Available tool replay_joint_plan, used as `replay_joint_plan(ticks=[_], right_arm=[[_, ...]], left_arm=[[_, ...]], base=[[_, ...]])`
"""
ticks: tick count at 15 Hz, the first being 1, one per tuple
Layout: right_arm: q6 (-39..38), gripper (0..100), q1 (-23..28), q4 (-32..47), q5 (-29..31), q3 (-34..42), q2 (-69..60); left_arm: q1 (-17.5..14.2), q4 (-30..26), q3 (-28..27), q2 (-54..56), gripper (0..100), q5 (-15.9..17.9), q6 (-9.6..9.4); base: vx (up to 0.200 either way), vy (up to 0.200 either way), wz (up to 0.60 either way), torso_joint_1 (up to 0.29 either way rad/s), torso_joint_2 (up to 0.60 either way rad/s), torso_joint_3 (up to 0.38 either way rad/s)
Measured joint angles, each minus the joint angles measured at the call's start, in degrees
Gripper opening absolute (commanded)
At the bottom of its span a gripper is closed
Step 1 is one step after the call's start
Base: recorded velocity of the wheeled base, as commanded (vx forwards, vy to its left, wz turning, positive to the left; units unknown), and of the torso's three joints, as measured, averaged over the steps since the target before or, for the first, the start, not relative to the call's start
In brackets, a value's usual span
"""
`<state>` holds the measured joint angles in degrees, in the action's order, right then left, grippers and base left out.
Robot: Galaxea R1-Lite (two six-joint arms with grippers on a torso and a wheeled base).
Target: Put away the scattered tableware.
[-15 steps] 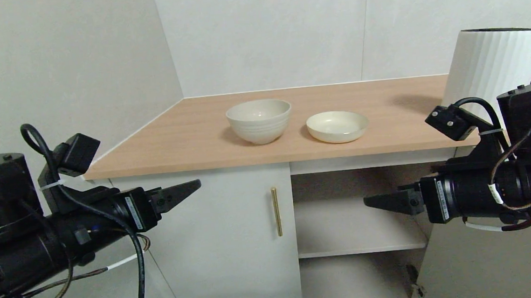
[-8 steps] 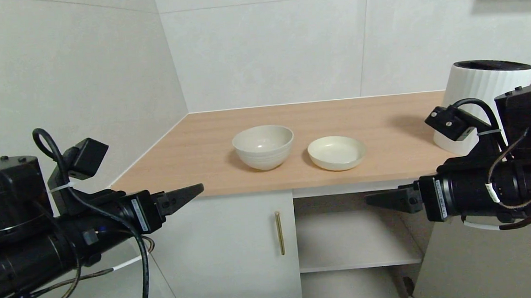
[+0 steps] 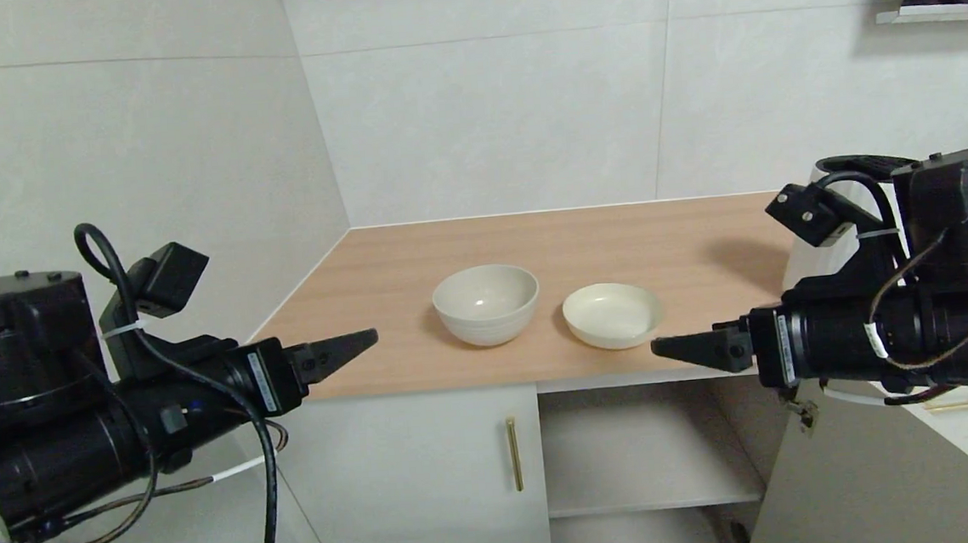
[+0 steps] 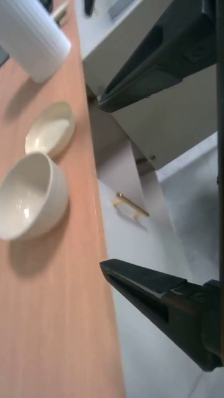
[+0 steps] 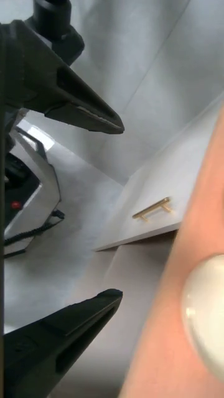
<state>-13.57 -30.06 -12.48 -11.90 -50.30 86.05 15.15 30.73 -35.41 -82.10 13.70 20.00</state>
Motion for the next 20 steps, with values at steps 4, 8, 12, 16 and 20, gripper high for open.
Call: replay_joint_plan(ticks=[4, 8, 12, 16, 20], right_arm=[[-1.7, 100, 1.2, 8.3, 5.5, -10.7, 4.9], [-8.0, 100, 2.0, 14.1, 12.8, -19.7, 11.7], [-9.0, 100, 2.4, 8.5, 20.8, -20.5, 17.9], [-8.9, 100, 2.5, 7.8, 21.7, -20.6, 21.3], [-9.1, 100, 2.6, 7.8, 21.7, -20.5, 22.1]], left_arm=[[0.1, -14.9, -16.1, -3.8, 100, 1.0, -0.09], [0.4, -33.7, -30.3, -9.6, 100, 0.5, 1.37], [4.0, -33.7, -38.8, -19.5, 100, -8.0, 16.07], [6.1, -33.7, -45.6, -29.8, 100, -14.6, 21.19], [7.0, -33.8, -52.0, -37.8, 100, -18.4, 23.92]], base=[[0.0, 0.0, 0.0, 0.0, 0.0, 0.0], [0.0, 0.0, 0.0, 0.0, 0.0, 0.0], [0.0, 0.0, 0.0, 0.0, 0.0, 0.0], [0.0, 0.0, 0.0, 0.0, 0.0, 0.0], [0.0, 0.0, 0.0, 0.0, 0.0, 0.0]])
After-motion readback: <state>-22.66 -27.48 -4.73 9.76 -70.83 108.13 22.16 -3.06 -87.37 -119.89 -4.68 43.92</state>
